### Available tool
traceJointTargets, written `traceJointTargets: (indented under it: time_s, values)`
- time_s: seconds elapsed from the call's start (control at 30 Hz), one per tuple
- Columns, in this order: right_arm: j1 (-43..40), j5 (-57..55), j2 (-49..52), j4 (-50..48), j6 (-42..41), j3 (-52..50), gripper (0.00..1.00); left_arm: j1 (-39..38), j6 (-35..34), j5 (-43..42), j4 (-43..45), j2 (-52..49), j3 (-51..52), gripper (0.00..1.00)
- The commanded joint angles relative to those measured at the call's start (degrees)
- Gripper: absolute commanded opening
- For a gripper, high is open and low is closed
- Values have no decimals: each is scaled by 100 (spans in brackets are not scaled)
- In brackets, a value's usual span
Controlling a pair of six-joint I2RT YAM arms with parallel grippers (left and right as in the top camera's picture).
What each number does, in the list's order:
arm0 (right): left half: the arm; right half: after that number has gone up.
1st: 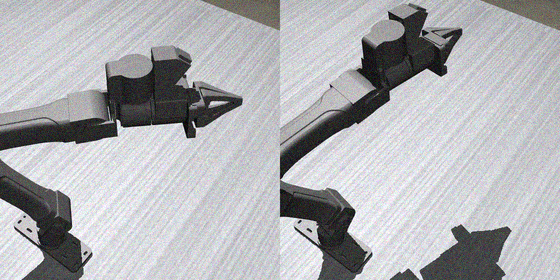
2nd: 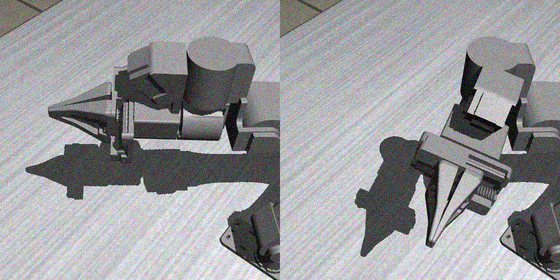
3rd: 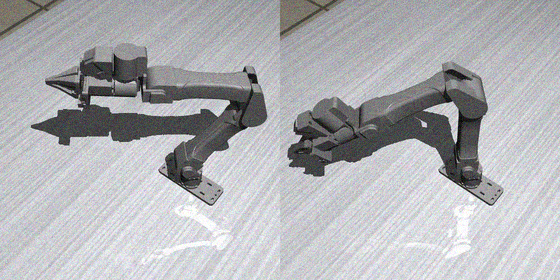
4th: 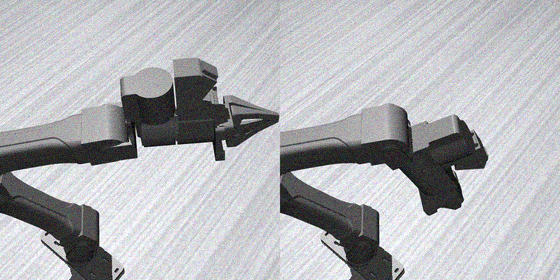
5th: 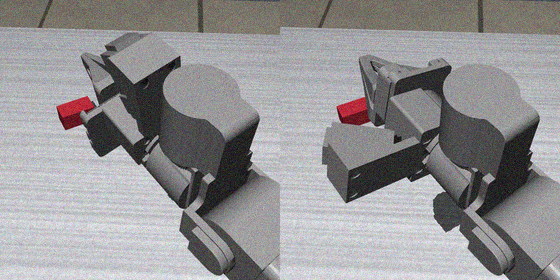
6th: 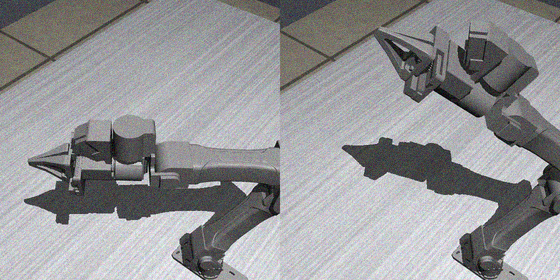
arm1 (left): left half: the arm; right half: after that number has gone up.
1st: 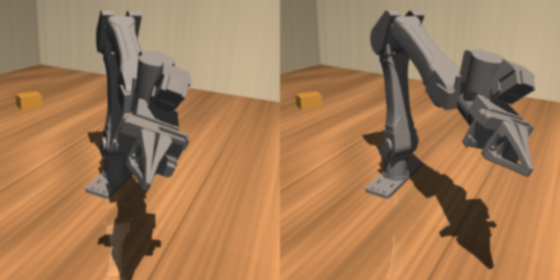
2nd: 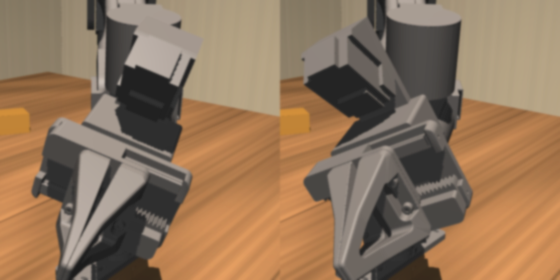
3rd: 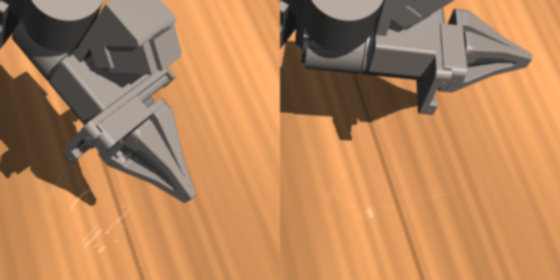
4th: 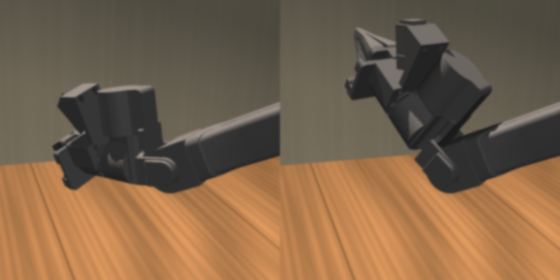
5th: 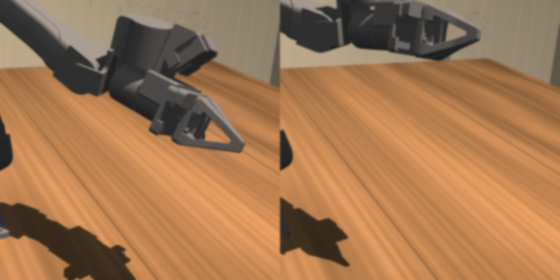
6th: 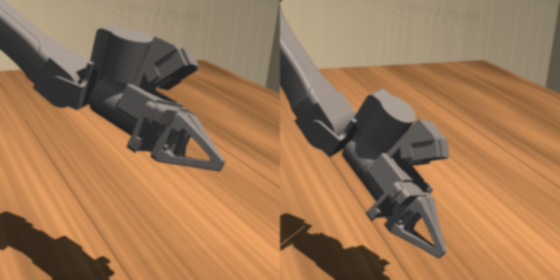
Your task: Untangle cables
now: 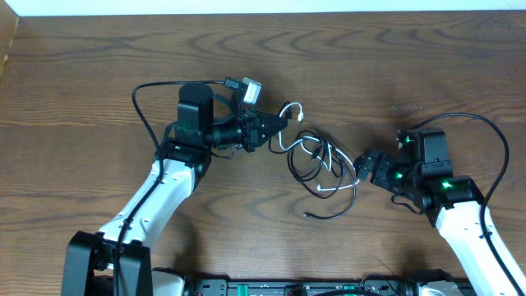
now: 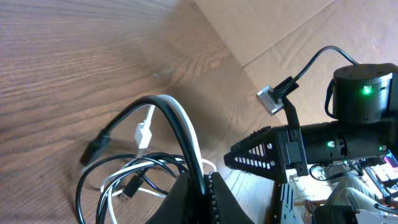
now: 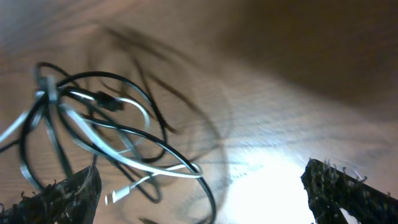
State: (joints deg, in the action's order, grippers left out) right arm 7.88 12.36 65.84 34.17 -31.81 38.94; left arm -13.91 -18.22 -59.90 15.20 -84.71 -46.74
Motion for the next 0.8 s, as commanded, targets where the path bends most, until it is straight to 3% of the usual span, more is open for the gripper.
traceJointTargets:
  time_s: [0.0, 0.37, 0.57, 0.77]
  values:
    - [-28, 807, 9, -339, 413, 66, 98, 35, -11, -98, 13, 308, 13, 8]
    - [68, 1182, 402, -627, 535, 66, 99, 33, -103, -122, 7, 1045, 13, 8]
    - [691, 1464, 680, -1488, 380, 66, 99, 31, -210, -131, -13, 1224, 13, 8]
    - [1307, 841, 1132, -1670, 37, 66, 99, -98, -254, -142, -11, 1250, 13, 8]
